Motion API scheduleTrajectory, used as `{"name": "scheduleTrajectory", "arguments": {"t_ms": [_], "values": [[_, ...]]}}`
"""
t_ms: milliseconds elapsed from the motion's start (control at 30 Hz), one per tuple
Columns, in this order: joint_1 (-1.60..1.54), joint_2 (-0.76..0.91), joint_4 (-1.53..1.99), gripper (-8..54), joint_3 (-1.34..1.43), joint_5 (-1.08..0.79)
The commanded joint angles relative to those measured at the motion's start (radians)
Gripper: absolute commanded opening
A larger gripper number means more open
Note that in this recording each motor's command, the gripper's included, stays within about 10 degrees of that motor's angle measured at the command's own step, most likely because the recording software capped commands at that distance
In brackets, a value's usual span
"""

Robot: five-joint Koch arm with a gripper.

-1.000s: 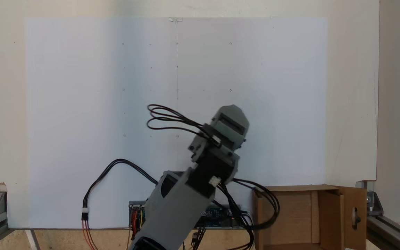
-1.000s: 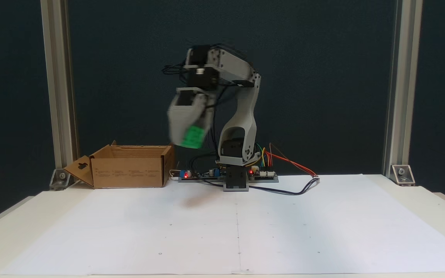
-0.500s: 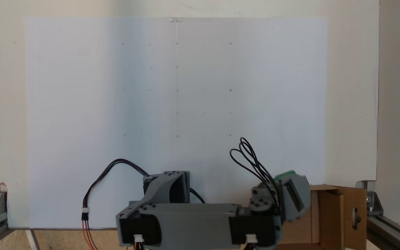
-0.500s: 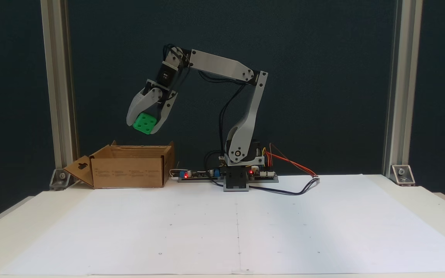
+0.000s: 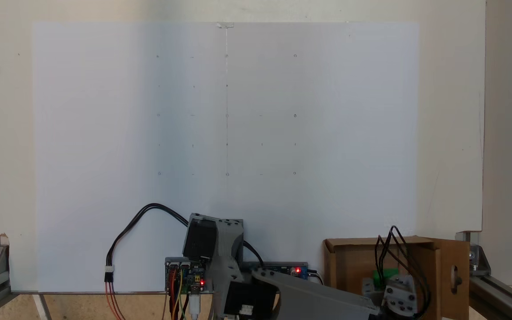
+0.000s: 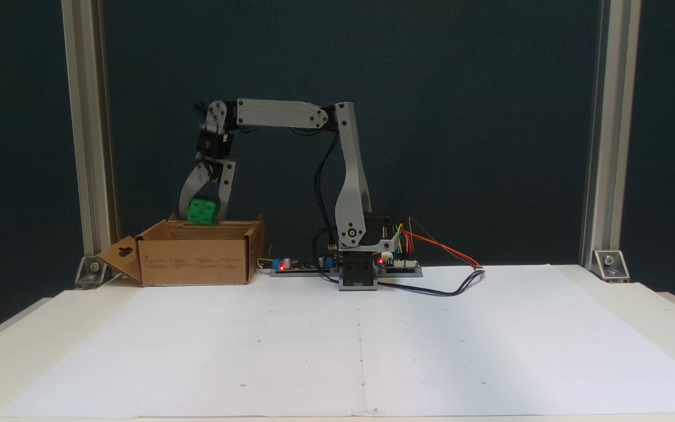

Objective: Grasp a green dice and put it in the bin.

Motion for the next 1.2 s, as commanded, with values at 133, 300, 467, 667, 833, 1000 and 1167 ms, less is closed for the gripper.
{"name": "scheduleTrajectory", "arguments": {"t_ms": [133,300,467,667,833,1000,1167], "values": [[0.028,-0.023,0.009,11.7,-0.066,-0.091],[0.057,-0.034,0.052,35.5,-0.055,-0.087],[0.087,-0.034,0.077,39.7,-0.055,-0.069],[0.032,0.067,0.066,45.5,-0.06,0.075],[-0.21,0.241,0.061,45.4,-0.06,0.244],[-0.563,0.319,0.058,45.5,-0.06,0.345],[-0.922,0.356,0.012,45.4,-0.06,0.357]]}}
